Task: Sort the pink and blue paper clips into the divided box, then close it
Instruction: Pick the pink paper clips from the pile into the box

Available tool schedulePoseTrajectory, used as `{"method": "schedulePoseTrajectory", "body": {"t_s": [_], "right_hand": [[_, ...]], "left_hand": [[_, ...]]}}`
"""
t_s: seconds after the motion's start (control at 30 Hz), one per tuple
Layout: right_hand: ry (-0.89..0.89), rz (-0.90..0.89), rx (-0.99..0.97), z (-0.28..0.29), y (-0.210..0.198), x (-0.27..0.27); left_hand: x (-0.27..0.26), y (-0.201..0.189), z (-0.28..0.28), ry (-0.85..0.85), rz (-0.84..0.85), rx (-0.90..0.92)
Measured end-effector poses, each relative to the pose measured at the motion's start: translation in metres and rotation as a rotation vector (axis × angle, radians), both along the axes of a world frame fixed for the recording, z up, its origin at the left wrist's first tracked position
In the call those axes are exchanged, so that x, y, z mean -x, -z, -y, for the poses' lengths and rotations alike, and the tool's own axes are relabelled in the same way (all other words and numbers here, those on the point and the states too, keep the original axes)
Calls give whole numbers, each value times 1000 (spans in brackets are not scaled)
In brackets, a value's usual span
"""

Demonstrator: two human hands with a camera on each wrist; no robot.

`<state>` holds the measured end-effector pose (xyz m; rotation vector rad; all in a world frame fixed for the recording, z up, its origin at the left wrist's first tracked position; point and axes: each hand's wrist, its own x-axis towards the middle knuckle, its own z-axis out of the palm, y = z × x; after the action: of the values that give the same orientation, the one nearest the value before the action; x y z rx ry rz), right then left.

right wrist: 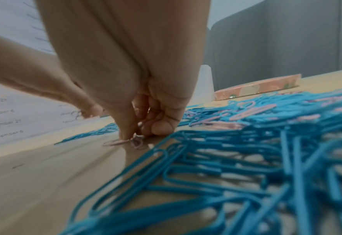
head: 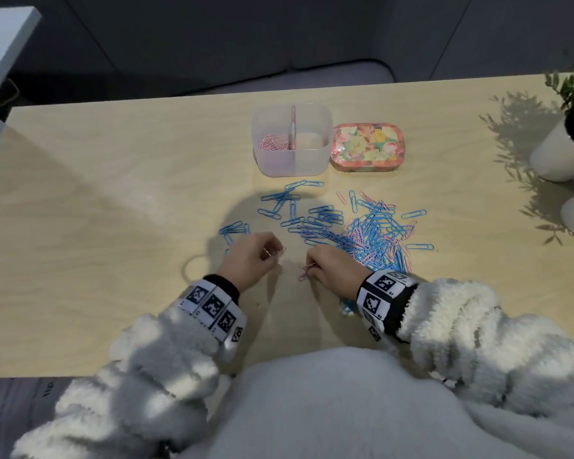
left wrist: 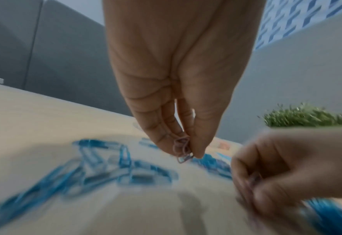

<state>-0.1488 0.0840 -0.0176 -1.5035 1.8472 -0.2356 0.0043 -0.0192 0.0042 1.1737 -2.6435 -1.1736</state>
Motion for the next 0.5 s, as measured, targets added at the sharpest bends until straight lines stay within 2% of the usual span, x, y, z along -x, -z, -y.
{"method": "schedulePoseTrajectory", "body": {"t_s": [0.1,0.23,0.4,0.5], "right_hand": [[54,82,35,1,-3,4],[109,138,114,7,-14,12],[172,121,235,11,-28,32],[187,67,291,12,-34,47]], "left_hand": [[17,-20,34,-61,-111,-5],[51,-41,79,-168,-221,113],[93,-43,118,-310,-227,173],[109,-36,128,-300,-182,225]]}}
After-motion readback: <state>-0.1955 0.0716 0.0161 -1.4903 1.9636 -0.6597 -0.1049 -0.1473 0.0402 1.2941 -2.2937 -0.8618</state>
